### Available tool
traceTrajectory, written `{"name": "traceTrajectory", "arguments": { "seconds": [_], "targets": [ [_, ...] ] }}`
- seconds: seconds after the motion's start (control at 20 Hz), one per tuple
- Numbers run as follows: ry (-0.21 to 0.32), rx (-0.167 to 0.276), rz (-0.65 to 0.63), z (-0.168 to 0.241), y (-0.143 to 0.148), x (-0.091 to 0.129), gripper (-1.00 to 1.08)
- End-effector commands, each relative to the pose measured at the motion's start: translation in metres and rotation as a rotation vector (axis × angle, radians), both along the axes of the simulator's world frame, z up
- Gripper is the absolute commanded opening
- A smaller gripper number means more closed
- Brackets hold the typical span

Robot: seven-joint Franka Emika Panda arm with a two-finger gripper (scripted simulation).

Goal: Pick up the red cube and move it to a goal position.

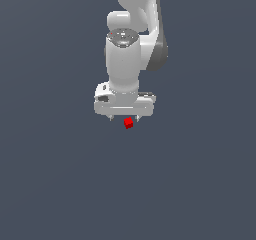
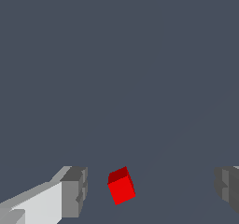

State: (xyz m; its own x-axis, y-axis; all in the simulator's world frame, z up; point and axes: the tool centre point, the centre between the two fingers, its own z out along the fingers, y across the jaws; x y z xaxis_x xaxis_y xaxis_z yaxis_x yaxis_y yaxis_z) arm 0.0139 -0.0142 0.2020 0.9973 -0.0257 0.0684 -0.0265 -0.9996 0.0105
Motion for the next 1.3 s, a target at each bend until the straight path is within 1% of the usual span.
{"name": "traceTrajectory", "arguments": {
  "seconds": [0.0, 0.3, 0.55, 1.25],
  "targets": [
    [0.000, 0.000, 0.000, 0.000, 0.000, 0.000, 1.00],
    [0.004, 0.000, 0.022, -0.010, 0.002, -0.005, 1.00],
    [0.013, 0.000, 0.074, -0.034, 0.007, -0.018, 1.00],
    [0.056, 0.002, 0.318, -0.148, 0.019, -0.084, 1.00]
  ]
}}
